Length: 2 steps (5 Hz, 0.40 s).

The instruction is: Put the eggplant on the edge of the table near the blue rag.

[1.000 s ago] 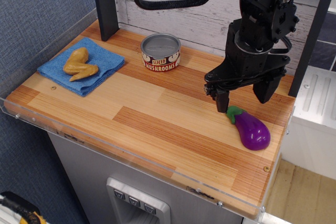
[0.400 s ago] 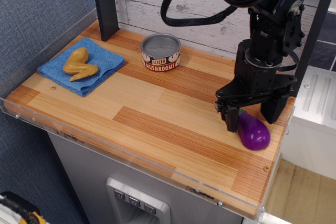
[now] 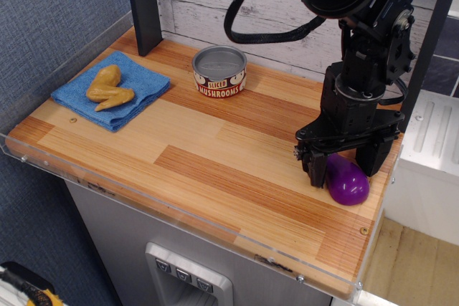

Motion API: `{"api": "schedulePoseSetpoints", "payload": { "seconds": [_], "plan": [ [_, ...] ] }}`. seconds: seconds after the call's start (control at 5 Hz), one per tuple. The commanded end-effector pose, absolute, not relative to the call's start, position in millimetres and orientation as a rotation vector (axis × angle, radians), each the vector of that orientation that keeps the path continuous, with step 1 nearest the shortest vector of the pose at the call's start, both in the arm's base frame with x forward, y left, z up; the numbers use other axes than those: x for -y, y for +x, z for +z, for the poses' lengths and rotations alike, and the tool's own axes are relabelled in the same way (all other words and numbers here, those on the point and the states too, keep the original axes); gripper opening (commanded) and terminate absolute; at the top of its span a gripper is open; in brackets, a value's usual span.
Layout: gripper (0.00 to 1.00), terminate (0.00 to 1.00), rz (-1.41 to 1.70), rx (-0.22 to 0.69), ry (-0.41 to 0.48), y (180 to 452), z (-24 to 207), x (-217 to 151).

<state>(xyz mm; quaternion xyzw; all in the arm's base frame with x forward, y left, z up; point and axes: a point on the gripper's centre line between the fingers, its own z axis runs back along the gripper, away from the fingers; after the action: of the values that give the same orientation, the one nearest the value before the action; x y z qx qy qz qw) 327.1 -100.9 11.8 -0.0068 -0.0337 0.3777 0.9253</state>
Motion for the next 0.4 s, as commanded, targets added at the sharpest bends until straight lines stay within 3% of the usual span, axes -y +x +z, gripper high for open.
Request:
{"api": "schedulePoseSetpoints", "payload": {
  "seconds": [0.0,0.2],
  "plan": [
    [1.0,0.0,0.783,0.127,-0.015,335.9,22.8,88.2],
    [0.0,0.0,0.797,0.124,-0.01,334.0,21.0,87.8]
  ]
}}
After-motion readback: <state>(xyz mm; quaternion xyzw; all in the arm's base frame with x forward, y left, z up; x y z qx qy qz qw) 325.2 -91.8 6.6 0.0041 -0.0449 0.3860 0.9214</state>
